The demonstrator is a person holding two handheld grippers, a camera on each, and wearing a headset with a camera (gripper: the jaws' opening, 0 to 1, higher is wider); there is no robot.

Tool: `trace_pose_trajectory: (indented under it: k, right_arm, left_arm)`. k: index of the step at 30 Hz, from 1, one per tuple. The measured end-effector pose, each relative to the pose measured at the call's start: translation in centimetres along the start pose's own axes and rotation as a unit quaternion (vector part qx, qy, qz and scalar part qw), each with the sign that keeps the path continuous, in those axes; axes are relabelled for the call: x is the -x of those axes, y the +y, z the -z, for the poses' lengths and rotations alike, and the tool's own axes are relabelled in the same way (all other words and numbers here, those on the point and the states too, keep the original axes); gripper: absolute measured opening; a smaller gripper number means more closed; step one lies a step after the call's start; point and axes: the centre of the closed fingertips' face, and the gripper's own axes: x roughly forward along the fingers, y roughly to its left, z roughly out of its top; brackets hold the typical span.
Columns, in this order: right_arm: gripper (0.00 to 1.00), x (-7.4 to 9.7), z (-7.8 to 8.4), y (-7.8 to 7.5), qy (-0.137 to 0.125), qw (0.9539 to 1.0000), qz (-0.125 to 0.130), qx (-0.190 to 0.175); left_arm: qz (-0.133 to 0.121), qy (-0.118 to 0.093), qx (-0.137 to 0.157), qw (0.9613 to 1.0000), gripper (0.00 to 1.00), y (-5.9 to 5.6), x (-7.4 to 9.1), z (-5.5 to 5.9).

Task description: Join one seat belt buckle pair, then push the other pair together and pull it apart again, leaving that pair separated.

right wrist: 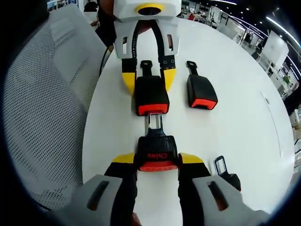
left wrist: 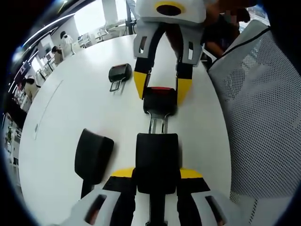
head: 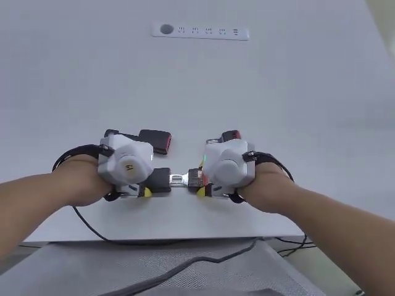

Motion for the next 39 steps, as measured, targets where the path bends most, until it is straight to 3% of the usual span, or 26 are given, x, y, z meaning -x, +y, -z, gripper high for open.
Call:
trace_pose_trajectory:
  k: [18, 39]
  right_arm:
    - [0.31, -0.6, -1.1, 0.1, -0.012, 0.9997, -0.014, 0.014]
    - [0.30, -1.1, -1.5, 0.1, 0.005, 0.9996, -0.017, 0.023]
  left_arm:
    - [0.003, -0.003, -0.007, 1.0000, 0.33, 0.0, -0.1, -0.1]
    - [0.014, -0.003, -0.012, 0.9998, 0.32, 0.0, -0.3, 0.0]
